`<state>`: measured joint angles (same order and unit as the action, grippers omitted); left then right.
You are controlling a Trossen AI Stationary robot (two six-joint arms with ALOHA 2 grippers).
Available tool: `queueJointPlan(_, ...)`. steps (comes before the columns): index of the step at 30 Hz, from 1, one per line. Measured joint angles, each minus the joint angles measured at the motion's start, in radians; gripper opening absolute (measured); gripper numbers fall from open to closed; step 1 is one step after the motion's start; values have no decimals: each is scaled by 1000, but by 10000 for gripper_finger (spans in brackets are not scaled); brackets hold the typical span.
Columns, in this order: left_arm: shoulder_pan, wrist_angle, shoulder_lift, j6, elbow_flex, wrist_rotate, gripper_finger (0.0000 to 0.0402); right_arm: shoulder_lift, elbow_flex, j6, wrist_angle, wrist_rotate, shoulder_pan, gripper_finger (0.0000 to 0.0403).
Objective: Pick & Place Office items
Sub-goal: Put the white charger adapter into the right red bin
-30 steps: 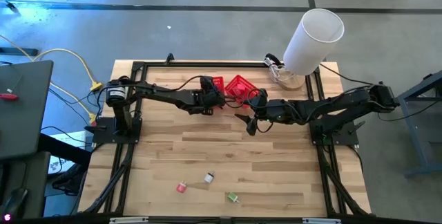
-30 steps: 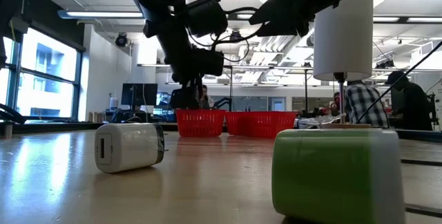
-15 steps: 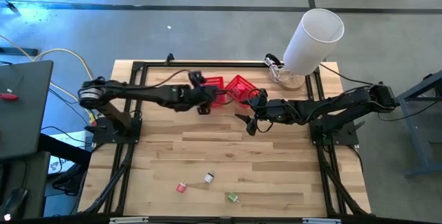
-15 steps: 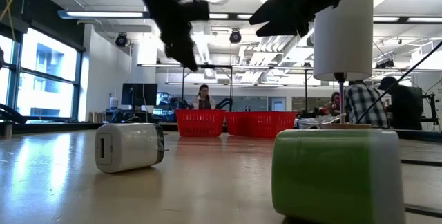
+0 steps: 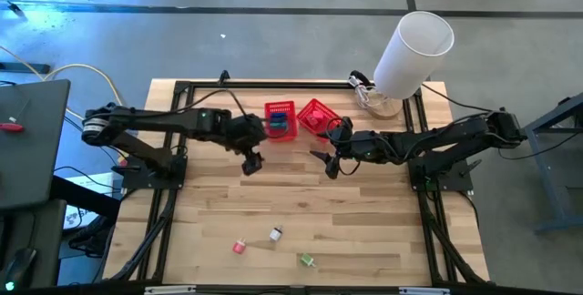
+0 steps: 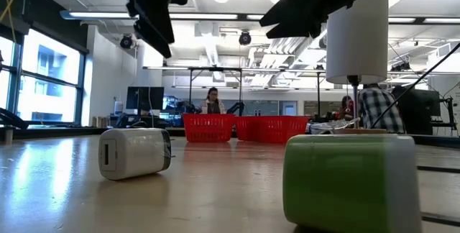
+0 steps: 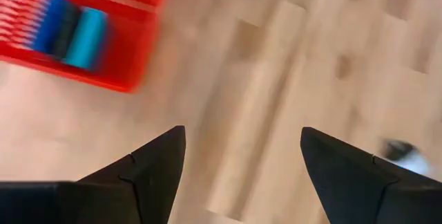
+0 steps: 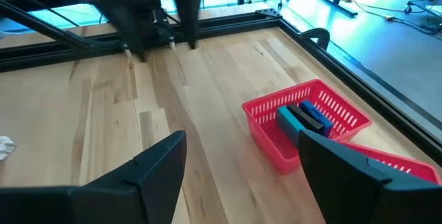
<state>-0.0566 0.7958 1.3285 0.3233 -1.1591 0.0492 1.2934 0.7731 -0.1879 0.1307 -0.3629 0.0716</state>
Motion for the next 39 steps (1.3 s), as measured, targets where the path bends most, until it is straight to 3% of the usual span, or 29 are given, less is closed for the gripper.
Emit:
queueJointPlan(2,15,0,3,16,0,-57,278,0,0,-1,0,2,0,264)
queueJointPlan(5,39,0,12,41,1,-66,278,0,0,-2,0,22,0,264)
queueJointPlan(9,86,0,24,33,2,4,278,0,0,-3,2,74,1,264)
queueJointPlan(16,186,-34,58,73,2,23,278,0,0,-33,-3,148,14,264)
queueJointPlan(22,281,-50,74,81,2,123,278,48,0,-141,-4,290,14,264)
queueJointPlan(28,364,-111,79,82,2,200,278,68,1,-115,71,393,35,264)
queueJointPlan(34,430,-144,80,88,2,321,278,66,0,107,179,372,165,264)
queueJointPlan(39,474,-207,104,102,2,356,278,66,0,253,164,192,259,264)
